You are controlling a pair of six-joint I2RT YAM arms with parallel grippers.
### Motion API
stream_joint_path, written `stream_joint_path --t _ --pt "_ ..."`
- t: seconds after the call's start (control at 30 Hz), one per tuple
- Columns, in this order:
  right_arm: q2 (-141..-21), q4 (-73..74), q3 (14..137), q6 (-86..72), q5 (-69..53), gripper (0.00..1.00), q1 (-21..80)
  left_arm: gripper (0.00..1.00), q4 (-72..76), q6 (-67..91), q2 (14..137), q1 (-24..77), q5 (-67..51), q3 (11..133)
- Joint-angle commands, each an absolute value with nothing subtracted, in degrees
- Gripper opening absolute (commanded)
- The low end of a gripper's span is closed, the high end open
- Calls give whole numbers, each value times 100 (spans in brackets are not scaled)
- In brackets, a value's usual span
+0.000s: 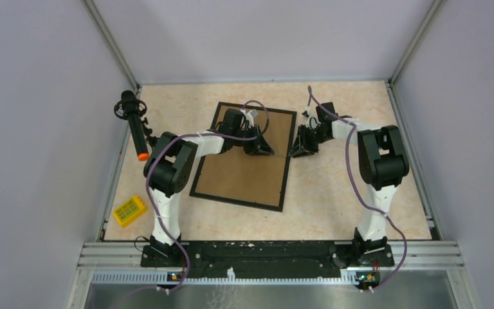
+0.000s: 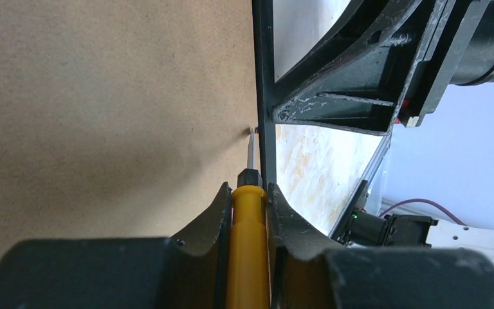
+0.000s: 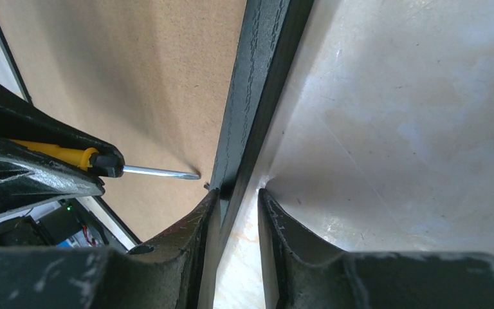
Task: Take the photo out of the frame
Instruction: Release the photo frame item from the photo frame.
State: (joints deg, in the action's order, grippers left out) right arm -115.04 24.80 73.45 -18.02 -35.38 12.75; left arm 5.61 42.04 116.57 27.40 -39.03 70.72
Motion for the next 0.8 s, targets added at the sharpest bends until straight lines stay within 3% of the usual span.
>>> stream_joint_path --t 0.0,0.23,0.77 --pt "-11734 2421 7325 -1679 -3411 27 1362 0 615 4248 11921 2731 -3941 7225" --pt "-11909 2460 7390 -1718 -3377 23 1371 0 621 4347 12060 2731 -4121 7199" --pt "-12295 2508 7461 -1765 -2981 3 1447 0 611 4549 12254 2994 -4362 7236"
